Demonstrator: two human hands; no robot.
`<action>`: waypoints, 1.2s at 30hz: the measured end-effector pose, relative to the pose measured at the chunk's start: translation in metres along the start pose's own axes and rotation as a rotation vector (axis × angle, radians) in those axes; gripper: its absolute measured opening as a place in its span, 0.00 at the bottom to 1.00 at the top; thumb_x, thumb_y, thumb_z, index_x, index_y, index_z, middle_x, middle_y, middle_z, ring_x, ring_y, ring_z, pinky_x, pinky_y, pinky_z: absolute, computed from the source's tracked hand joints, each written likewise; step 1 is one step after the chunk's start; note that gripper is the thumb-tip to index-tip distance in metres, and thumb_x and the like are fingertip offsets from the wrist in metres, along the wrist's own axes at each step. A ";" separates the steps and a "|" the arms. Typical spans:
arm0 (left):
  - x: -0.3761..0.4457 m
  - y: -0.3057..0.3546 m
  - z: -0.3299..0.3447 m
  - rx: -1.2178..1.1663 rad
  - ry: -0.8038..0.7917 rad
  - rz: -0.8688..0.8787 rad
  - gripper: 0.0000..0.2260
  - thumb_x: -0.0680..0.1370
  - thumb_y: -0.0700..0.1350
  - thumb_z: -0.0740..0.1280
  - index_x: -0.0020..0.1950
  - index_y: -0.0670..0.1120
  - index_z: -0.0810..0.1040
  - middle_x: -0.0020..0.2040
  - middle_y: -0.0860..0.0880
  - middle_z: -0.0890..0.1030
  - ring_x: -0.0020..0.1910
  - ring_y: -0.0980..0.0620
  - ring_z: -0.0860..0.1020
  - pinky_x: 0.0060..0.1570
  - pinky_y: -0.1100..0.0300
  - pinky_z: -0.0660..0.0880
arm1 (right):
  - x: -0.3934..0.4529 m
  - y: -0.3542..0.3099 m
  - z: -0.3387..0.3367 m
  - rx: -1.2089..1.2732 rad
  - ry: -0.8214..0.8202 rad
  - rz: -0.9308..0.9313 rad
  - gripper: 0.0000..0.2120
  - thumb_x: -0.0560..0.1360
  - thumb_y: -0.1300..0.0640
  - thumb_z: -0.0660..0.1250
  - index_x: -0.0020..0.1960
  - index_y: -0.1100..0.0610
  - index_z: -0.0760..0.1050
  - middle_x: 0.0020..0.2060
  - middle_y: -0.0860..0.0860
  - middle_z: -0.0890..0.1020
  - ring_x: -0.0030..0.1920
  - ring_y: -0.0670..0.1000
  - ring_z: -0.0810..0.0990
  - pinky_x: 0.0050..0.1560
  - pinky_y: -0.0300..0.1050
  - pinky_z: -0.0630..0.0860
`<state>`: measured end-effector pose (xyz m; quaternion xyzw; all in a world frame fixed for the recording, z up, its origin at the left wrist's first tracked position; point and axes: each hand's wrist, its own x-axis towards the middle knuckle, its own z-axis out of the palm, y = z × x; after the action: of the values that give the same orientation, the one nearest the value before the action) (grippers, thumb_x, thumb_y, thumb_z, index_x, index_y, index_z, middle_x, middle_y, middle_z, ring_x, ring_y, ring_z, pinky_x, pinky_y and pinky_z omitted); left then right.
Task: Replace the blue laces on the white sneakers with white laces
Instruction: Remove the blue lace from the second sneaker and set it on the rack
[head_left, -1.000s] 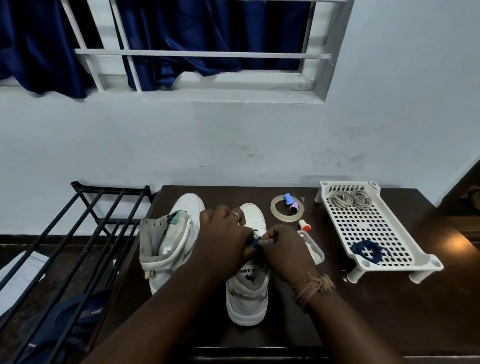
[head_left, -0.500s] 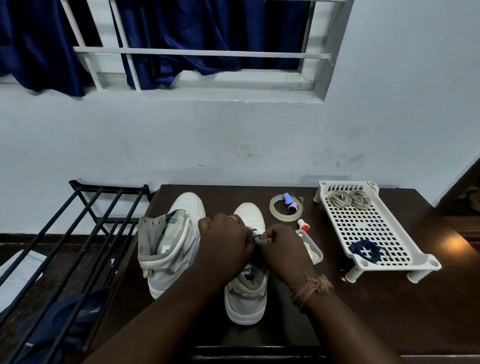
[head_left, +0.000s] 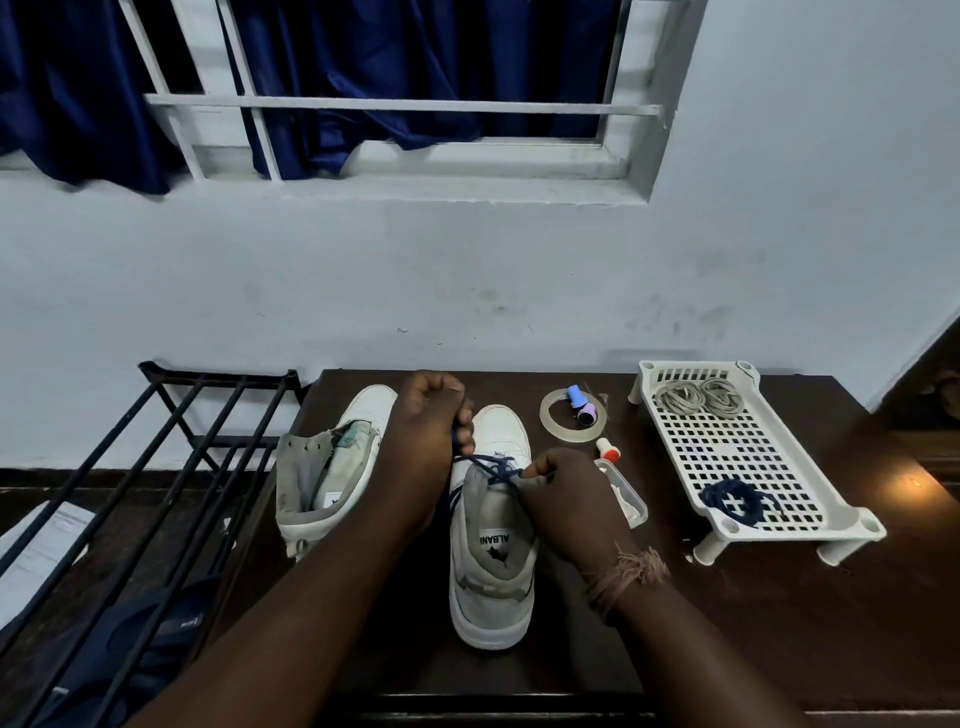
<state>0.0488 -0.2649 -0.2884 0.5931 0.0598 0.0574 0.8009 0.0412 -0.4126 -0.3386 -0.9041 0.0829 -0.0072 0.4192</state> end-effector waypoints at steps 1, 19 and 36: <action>0.000 0.002 -0.002 0.096 0.029 0.047 0.07 0.84 0.39 0.60 0.47 0.46 0.73 0.34 0.50 0.73 0.29 0.55 0.68 0.28 0.62 0.66 | 0.000 0.000 0.000 0.004 -0.004 0.002 0.03 0.73 0.57 0.69 0.41 0.55 0.78 0.36 0.49 0.82 0.41 0.49 0.81 0.42 0.44 0.75; -0.009 -0.010 -0.024 1.079 -0.069 0.024 0.12 0.71 0.55 0.74 0.36 0.49 0.79 0.31 0.54 0.79 0.36 0.55 0.79 0.38 0.60 0.73 | -0.014 -0.018 0.006 -0.413 -0.051 -0.358 0.05 0.75 0.54 0.66 0.49 0.52 0.78 0.51 0.52 0.73 0.46 0.53 0.78 0.51 0.47 0.76; 0.007 -0.013 -0.044 0.760 -0.121 -0.265 0.06 0.72 0.44 0.71 0.38 0.43 0.84 0.35 0.41 0.85 0.36 0.41 0.85 0.47 0.40 0.83 | -0.021 -0.027 0.009 -0.681 0.032 -0.304 0.12 0.75 0.49 0.62 0.56 0.46 0.79 0.63 0.46 0.72 0.65 0.55 0.68 0.59 0.54 0.63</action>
<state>0.0484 -0.2265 -0.3140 0.8364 0.1053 -0.1075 0.5271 0.0251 -0.3850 -0.3224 -0.9935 -0.0482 -0.0557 0.0871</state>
